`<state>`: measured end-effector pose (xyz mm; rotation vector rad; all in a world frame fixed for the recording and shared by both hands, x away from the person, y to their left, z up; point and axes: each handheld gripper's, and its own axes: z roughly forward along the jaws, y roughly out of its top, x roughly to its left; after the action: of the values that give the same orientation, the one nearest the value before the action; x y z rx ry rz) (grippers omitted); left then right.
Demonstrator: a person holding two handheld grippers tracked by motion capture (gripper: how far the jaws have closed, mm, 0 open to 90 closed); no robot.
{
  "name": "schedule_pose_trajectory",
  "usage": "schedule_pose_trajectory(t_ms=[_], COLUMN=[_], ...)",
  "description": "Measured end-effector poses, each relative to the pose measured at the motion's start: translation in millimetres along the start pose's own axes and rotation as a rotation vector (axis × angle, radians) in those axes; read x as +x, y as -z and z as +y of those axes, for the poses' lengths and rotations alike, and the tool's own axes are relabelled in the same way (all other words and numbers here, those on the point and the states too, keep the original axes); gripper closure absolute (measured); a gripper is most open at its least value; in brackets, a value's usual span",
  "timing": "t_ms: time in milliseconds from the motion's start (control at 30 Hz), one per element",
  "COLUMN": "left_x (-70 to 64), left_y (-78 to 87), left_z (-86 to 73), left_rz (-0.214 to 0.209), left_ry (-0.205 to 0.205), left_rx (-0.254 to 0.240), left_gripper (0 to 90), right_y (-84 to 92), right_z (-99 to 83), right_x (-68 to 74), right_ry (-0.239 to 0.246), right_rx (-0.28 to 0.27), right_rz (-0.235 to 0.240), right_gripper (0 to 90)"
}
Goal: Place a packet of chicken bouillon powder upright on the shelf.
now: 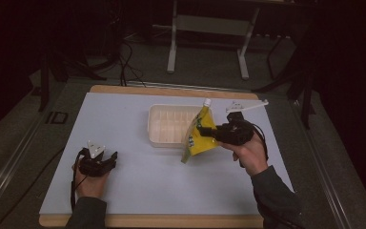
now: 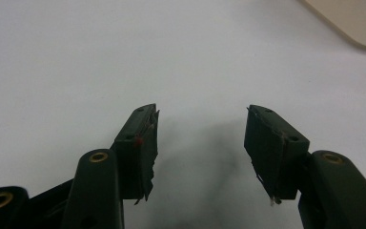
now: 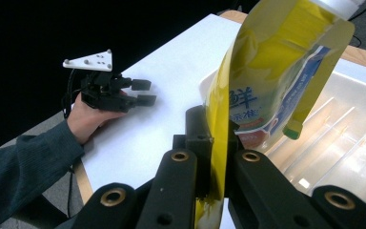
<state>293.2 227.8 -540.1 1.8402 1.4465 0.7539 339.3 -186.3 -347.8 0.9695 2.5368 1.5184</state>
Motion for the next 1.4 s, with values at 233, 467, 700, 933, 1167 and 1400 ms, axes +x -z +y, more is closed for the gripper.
schedule_pose_trajectory(t_ms=[233,467,700,933,1167,1400], left_x=[0.1,0.2,0.0,0.0,0.0,-0.1], left_y=[0.0,0.0,0.0,0.0,-0.1,-0.3], left_z=[0.0,0.0,0.1,0.0,0.1,0.1], left_rz=[-0.001,-0.002,-0.002,-0.002,-0.003,-0.003], left_ry=[0.0,0.002,0.0,0.0,0.0,-0.001], left_rx=[-0.001,-0.002,0.0,-0.002,0.0,0.001], left_gripper=[44.7,44.6,44.5,44.5,44.5,44.1], right_y=[-3.7,-8.3,-11.9,-14.0,-18.1,-21.0], right_z=[6.4,12.4,16.3,18.7,20.8,24.3], right_x=[-1.2,-3.8,-6.4,-8.9,-10.3,-11.3], right_ry=[0.019,0.028,0.026,0.022,0.031,0.031], right_rx=[0.016,0.028,0.035,0.031,0.038,0.032], right_rz=[-0.014,-0.038,-0.058,-0.076,-0.104,-0.118], right_gripper=[90.0,90.0,90.0,90.0,90.0,90.0])
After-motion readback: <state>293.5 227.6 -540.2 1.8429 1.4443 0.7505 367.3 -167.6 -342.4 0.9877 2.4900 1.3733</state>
